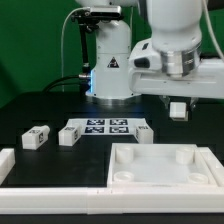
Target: Assemble one leg
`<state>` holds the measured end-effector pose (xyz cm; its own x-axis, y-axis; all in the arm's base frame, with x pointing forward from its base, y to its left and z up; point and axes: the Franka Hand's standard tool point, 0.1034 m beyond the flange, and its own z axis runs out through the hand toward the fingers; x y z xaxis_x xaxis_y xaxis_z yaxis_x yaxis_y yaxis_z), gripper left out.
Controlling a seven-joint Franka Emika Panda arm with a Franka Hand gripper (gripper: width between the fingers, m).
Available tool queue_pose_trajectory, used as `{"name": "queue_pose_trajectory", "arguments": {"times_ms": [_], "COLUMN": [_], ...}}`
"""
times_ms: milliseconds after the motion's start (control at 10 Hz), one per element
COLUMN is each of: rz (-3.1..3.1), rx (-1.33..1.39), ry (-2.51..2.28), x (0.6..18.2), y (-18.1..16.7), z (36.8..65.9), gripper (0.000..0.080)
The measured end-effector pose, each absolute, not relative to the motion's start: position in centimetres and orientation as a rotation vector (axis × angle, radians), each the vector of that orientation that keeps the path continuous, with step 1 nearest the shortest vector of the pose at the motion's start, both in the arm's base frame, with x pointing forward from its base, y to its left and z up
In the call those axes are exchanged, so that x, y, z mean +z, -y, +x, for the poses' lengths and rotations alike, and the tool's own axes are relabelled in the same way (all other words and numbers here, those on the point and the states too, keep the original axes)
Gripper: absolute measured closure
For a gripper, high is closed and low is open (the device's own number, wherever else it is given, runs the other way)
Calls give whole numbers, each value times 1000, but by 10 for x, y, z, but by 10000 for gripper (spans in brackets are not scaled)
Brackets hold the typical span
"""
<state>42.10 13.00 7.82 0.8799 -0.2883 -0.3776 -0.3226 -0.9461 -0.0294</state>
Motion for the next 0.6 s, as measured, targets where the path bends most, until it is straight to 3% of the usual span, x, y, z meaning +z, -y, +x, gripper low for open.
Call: {"name": "queue_pose_trajectory", "arguments": {"times_ms": [600], "rz": [-2994], "rx": [-265], "ry": [-305], "x": [95], "y": [-138], "z": [458], "gripper": [511]}}
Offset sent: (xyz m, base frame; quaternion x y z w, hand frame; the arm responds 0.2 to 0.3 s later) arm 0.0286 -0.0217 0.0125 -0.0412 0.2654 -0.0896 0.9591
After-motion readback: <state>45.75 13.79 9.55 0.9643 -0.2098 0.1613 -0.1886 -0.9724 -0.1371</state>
